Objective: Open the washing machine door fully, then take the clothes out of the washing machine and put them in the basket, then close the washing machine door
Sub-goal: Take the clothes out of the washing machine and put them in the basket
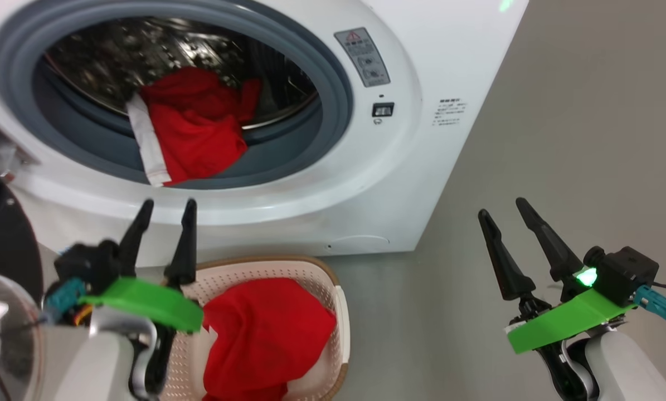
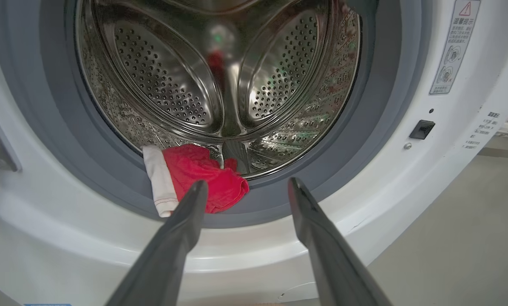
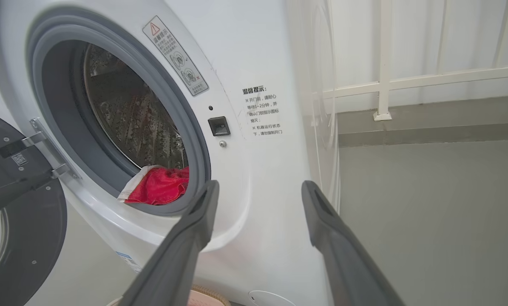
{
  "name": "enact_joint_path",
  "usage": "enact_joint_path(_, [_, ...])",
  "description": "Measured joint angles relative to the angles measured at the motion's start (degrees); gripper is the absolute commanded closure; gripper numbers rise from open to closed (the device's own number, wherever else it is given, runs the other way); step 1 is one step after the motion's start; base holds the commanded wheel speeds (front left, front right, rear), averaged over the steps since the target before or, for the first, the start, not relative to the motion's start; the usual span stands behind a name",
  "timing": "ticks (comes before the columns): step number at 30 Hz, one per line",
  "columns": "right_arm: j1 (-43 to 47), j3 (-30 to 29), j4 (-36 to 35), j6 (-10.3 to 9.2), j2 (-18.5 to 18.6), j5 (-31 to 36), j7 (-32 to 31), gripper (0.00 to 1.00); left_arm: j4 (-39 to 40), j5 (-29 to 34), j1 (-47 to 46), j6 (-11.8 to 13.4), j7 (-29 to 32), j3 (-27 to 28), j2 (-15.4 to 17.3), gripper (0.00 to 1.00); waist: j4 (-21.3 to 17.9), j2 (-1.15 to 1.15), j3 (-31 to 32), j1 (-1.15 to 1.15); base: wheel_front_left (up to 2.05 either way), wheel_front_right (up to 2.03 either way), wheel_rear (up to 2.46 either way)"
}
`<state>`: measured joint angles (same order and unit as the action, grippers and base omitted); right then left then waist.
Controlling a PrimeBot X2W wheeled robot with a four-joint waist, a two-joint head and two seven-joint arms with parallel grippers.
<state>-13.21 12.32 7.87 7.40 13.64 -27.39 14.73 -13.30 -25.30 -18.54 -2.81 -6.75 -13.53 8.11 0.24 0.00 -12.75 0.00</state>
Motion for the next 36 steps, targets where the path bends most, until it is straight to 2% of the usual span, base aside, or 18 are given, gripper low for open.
enact_joint_path(8, [-1.32,0.05,-0.41,0.0,-0.77,0.0,0.0,0.0,-9.54,0.54,-10.22,0.14,1.7,-0.22,0.1,0.0,-1.71,0.0,-3.52,0.0,0.0,0.0,0.0])
enact_joint_path(11, [-2.53,0.15,-0.42,0.0,-0.86,0.0,0.0,0.0,-13.52,1.67,-14.51,2.15,2.38,0.02,0.2,0.0,-2.44,0.0,-4.91,0.0,0.0,0.0,0.0])
enact_joint_path(20, [-4.8,1.01,-0.69,0.0,-1.82,0.0,0.0,0.0,-29.05,5.12,-28.04,5.15,6.73,-1.14,1.09,0.0,-5.7,0.0,-8.69,0.0,0.0,0.0,0.0])
enact_joint_path(27, [-6.81,1.43,-0.69,0.0,-2.47,0.0,0.0,0.0,-39.43,6.26,-36.6,5.84,8.96,-1.63,1.6,0.0,-8.13,0.0,-10.59,0.0,0.0,0.0,0.0])
enact_joint_path(36, [-7.86,0.85,-1.04,0.0,-2.99,0.0,0.0,0.0,-49.96,7.57,-45.49,7.16,11.04,-2.19,4.23,0.0,-10.9,0.0,-13.46,0.0,0.0,0.0,0.0])
